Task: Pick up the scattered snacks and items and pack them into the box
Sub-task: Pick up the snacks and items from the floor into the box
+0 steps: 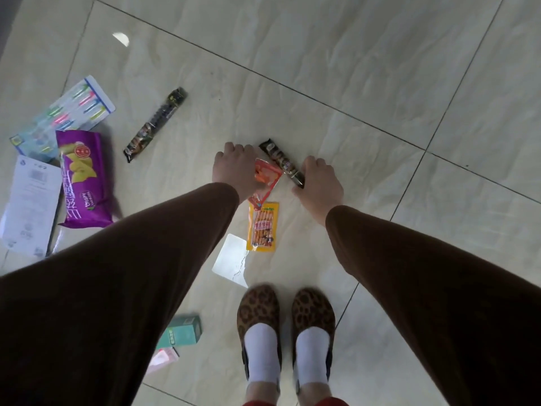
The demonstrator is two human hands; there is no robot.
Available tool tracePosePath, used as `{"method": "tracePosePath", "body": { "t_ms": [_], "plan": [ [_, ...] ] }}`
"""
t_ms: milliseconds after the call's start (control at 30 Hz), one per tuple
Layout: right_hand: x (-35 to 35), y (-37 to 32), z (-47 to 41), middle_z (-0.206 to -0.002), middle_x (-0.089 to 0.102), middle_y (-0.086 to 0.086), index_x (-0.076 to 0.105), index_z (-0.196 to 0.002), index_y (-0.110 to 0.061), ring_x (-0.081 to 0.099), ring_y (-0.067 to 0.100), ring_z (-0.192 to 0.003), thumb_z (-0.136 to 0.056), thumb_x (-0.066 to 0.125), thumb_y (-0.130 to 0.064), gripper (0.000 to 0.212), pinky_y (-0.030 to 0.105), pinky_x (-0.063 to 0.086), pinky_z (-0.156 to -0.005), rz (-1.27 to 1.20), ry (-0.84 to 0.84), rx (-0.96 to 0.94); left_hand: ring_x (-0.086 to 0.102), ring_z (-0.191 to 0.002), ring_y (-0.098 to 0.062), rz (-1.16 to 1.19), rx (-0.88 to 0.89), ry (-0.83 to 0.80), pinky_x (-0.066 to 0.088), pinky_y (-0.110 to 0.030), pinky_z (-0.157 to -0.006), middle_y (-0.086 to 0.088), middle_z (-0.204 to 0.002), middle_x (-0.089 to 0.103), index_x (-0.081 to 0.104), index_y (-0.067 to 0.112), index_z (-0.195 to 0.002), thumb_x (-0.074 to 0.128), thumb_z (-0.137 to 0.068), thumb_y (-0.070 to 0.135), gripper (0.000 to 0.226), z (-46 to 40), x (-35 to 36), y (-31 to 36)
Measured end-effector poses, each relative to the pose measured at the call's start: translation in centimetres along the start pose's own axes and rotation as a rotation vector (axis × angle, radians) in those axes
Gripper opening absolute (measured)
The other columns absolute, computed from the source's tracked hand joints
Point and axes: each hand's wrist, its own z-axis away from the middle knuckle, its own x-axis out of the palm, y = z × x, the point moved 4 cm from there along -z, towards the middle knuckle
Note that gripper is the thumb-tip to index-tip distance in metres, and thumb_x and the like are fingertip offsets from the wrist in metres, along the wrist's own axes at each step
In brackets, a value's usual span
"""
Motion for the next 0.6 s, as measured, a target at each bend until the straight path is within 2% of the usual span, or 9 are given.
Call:
{"method": "tracePosePath", "body": {
  "t_ms": [67, 133, 200, 267, 333, 400, 467, 600],
  "plan": [
    [0.7, 0.8, 0.0, -0.116, 0.056, 0.01, 0.047, -0.123, -0.013, 0.057, 0.029, -0.107, -0.091, 0.064, -0.022, 0.037, 0.035, 0.044, -0.076, 0.016, -0.002, -0.001, 0.049, -0.114, -0.03, -0.039, 0.019, 0.006, 0.039, -0.042, -0.096, -0.007, -0.115, 0.061, 0.059, 0.016, -0.119, 0.068, -0.077, 0.06, 0.061, -0.3, 0.9, 0.3],
    [0.7, 1.5, 0.2, -0.113, 0.058, 0.011, 0.048, -0.122, -0.013, 0.06, 0.03, -0.103, -0.092, 0.063, -0.021, 0.034, 0.037, 0.047, -0.077, -0.022, -0.017, -0.004, 0.048, -0.12, -0.029, -0.025, 0.028, -0.005, 0.03, -0.046, -0.109, -0.003, -0.116, 0.062, 0.063, 0.023, -0.118, 0.066, -0.08, 0.058, 0.053, -0.5, 1.2, 0.7],
    [-0.3, 2.0, 0.7, -0.11, 0.06, 0.011, 0.05, -0.118, -0.013, 0.061, 0.031, -0.1, -0.091, 0.065, -0.022, 0.032, 0.04, 0.052, -0.08, -0.092, -0.017, 0.022, 0.049, -0.121, -0.027, 0.054, 0.0, -0.019, 0.02, -0.049, -0.117, 0.0, -0.111, 0.065, 0.065, 0.025, -0.113, 0.065, -0.082, 0.055, 0.043, -0.4, 0.7, 0.9],
    [-2.1, 2.3, 1.5, -0.109, 0.06, 0.009, 0.052, -0.115, -0.015, 0.061, 0.03, -0.098, -0.089, 0.067, -0.023, 0.03, 0.043, 0.053, -0.083, -0.165, -0.001, 0.068, 0.053, -0.117, -0.026, 0.17, -0.038, -0.035, 0.019, -0.047, -0.118, 0.0, -0.105, 0.068, 0.064, 0.025, -0.108, 0.066, -0.084, 0.047, 0.033, 0.3, -0.3, 1.2],
    [-4.3, 2.3, 2.7, -0.107, 0.061, 0.008, 0.053, -0.113, -0.015, 0.062, 0.029, -0.097, -0.089, 0.067, -0.024, 0.03, 0.043, 0.052, -0.083, -0.188, 0.008, 0.082, 0.06, -0.105, -0.026, 0.311, -0.079, -0.046, 0.037, -0.044, -0.109, 0.001, -0.099, 0.069, 0.06, 0.024, -0.105, 0.068, -0.084, 0.038, 0.026, 1.6, -2.1, 1.4],
    [-6.9, 1.8, 4.3, -0.107, 0.062, 0.007, 0.053, -0.113, -0.014, 0.063, 0.028, -0.097, -0.089, 0.068, -0.025, 0.031, 0.042, 0.052, -0.084, -0.188, 0.028, 0.067, 0.063, -0.092, -0.026, 0.429, -0.102, -0.049, 0.053, -0.041, -0.087, 0.001, -0.094, 0.067, 0.056, 0.025, -0.104, 0.069, -0.082, 0.033, 0.027, 3.4, -4.6, 1.4],
    [-9.6, 0.9, 6.3, -0.108, 0.062, 0.006, 0.054, -0.114, -0.015, 0.063, 0.025, -0.095, -0.088, 0.069, -0.025, 0.032, 0.039, 0.052, -0.083, -0.196, 0.049, 0.051, 0.063, -0.088, -0.026, 0.475, -0.105, -0.034, 0.056, -0.04, -0.077, 0.001, -0.096, 0.066, 0.054, 0.027, -0.107, 0.07, -0.081, 0.033, 0.031, 5.8, -7.4, 1.2],
    [-14.3, -2.3, 11.7, -0.108, 0.062, 0.004, 0.054, -0.112, -0.018, 0.063, 0.023, -0.094, -0.087, 0.071, -0.028, 0.031, 0.04, 0.052, -0.082, -0.235, 0.072, 0.004, 0.063, -0.087, -0.026, 0.611, -0.173, 0.045, 0.055, -0.039, -0.073, -0.001, -0.098, 0.067, 0.056, 0.025, -0.107, 0.071, -0.079, 0.032, 0.033, 12.2, -12.8, -0.4]
  ]
}}
